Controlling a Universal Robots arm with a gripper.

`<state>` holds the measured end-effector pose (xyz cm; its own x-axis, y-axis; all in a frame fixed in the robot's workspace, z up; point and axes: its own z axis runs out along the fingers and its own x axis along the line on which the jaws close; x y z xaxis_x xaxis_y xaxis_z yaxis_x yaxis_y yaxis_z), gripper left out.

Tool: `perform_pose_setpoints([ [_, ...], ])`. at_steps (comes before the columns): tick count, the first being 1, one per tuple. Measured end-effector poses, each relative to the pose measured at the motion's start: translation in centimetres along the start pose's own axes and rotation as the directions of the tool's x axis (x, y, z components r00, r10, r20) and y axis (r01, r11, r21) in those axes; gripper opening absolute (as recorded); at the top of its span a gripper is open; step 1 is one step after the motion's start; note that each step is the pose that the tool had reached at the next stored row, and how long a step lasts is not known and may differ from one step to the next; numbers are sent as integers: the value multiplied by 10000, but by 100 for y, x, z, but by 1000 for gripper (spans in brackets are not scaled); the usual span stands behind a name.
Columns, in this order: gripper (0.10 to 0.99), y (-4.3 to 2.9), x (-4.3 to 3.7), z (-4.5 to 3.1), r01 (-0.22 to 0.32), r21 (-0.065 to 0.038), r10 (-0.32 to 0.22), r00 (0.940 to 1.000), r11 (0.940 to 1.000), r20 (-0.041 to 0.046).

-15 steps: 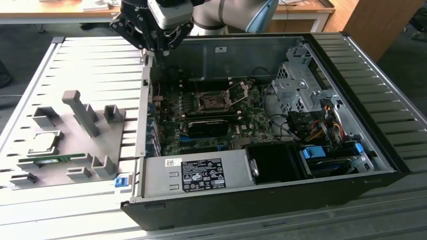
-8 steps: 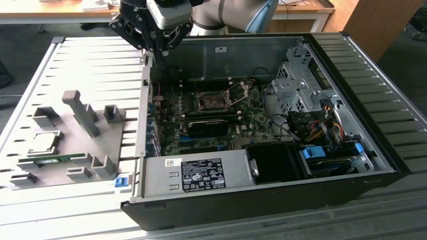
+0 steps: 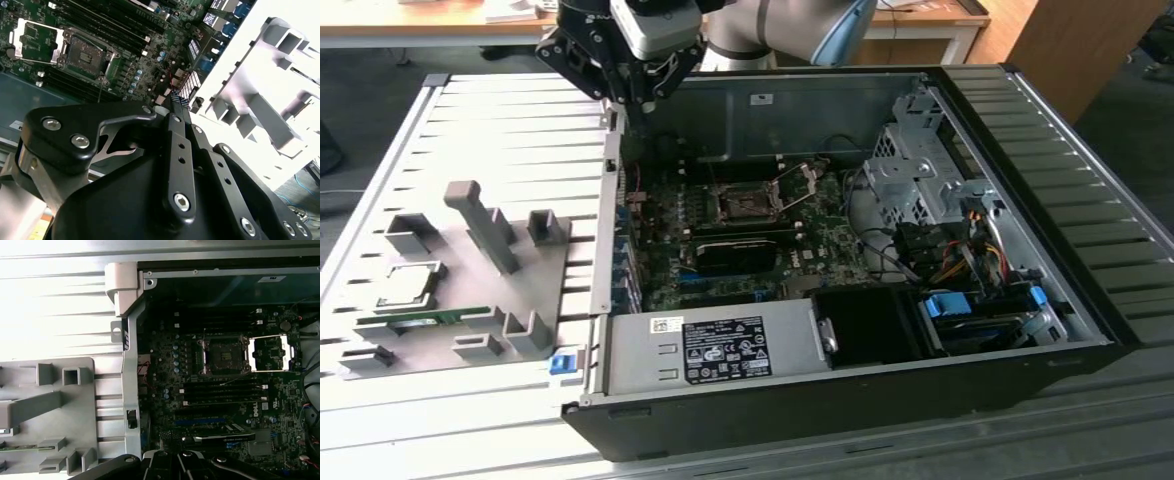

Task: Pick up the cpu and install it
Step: 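Reach for the cpu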

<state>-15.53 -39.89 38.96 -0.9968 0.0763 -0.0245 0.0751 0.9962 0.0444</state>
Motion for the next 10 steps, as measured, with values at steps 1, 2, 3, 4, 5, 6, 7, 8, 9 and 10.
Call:
perform_pose_setpoints([
  [1,106,0,2,0,0,0,0,10000,10000,0],
  [2,106,0,5,1,0,0,0,10000,10000,0],
  [3,106,-1,7,1,0,0,0,10000,10000,0],
  [4,106,-1,9,2,0,0,0,10000,10000,0],
  [5,106,-1,11,2,1,0,-1,10000,10000,0],
  [6,106,-1,14,3,0,1,0,10000,10000,0],
  [7,106,-1,16,3,0,0,0,10000,10000,0],
  [8,106,-2,19,3,0,0,0,10000,10000,0],
  [9,106,-2,21,4,0,0,0,10000,10000,0],
  [10,106,-2,23,4,0,0,0,10000,10000,0],
])
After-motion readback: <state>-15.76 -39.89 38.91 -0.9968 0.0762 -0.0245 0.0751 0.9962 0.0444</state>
